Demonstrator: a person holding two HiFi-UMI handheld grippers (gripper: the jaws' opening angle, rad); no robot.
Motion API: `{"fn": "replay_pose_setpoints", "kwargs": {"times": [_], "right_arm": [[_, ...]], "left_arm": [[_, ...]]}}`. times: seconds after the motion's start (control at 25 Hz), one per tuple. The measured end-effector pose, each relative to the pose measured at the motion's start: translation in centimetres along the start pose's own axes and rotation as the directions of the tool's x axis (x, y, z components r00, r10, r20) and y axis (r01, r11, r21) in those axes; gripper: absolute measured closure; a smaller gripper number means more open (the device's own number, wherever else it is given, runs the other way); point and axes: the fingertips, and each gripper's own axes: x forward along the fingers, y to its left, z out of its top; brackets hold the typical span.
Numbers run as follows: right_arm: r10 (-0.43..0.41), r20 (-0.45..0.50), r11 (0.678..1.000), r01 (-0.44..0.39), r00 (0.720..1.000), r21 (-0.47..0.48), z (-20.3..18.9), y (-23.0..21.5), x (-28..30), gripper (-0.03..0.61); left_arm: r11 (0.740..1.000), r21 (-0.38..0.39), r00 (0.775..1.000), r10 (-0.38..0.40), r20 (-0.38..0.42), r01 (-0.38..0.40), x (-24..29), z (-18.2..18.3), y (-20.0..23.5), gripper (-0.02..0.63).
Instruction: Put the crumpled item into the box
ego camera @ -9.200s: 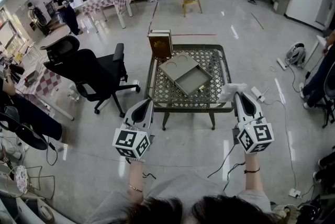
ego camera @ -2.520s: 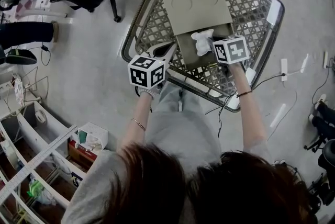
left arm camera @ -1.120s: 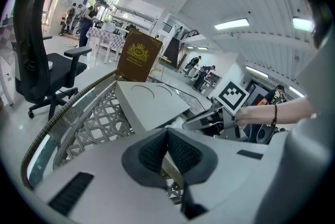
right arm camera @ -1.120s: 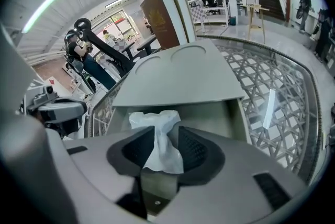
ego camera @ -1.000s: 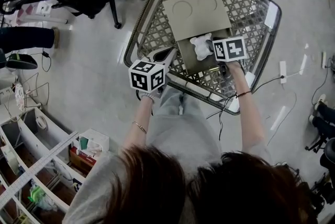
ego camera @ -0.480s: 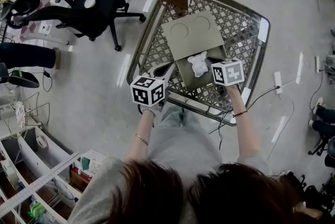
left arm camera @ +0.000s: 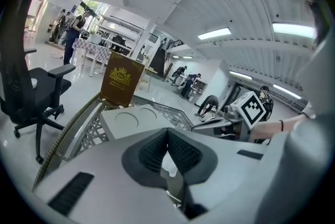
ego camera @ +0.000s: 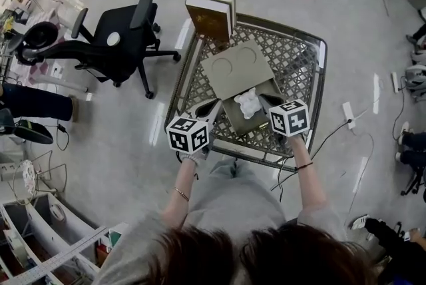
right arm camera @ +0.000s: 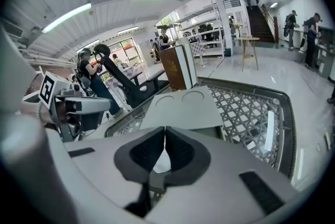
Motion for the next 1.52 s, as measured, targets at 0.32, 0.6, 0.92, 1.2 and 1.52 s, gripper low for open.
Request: {"fn": "replay_pose_setpoints", "kwargs": {"times": [0.32,0.6,0.92,1.2,1.52], "right_arm": [[-0.025,0.177,1.0,0.026,0.984,-0.005,3.1,1.3,-4.4,0.555],[-0.074,0.33,0.997,0.072,0.941,0.018,5.4,2.4,-8.7,0.556],[-0.094,0.473,0.994,0.106,0.876,0.001,8.8,3.7,-13.6,0.557],[-0.071,0.566,0.99,0.128,0.822,-0.062,11.1,5.6,-18.0,0.557],[-0.098,0.679,0.986,0.164,0.728,-0.034,13.0,5.9,-22.5,0.557]], "left_arm": [[0.995,0.083,0.998,-0.059,0.03,0.056,-1.6,2.4,-2.1,0.597],[0.983,0.162,0.992,-0.103,0.079,0.089,-3.3,4.8,-4.1,0.597],[0.967,0.228,0.976,-0.154,0.153,0.117,-5.8,8.4,-6.1,0.597],[0.949,0.288,0.948,-0.204,0.243,0.13,-8.5,12.7,-7.9,0.597],[0.936,0.337,0.924,-0.218,0.314,0.107,-10.9,15.2,-9.0,0.597]]}}
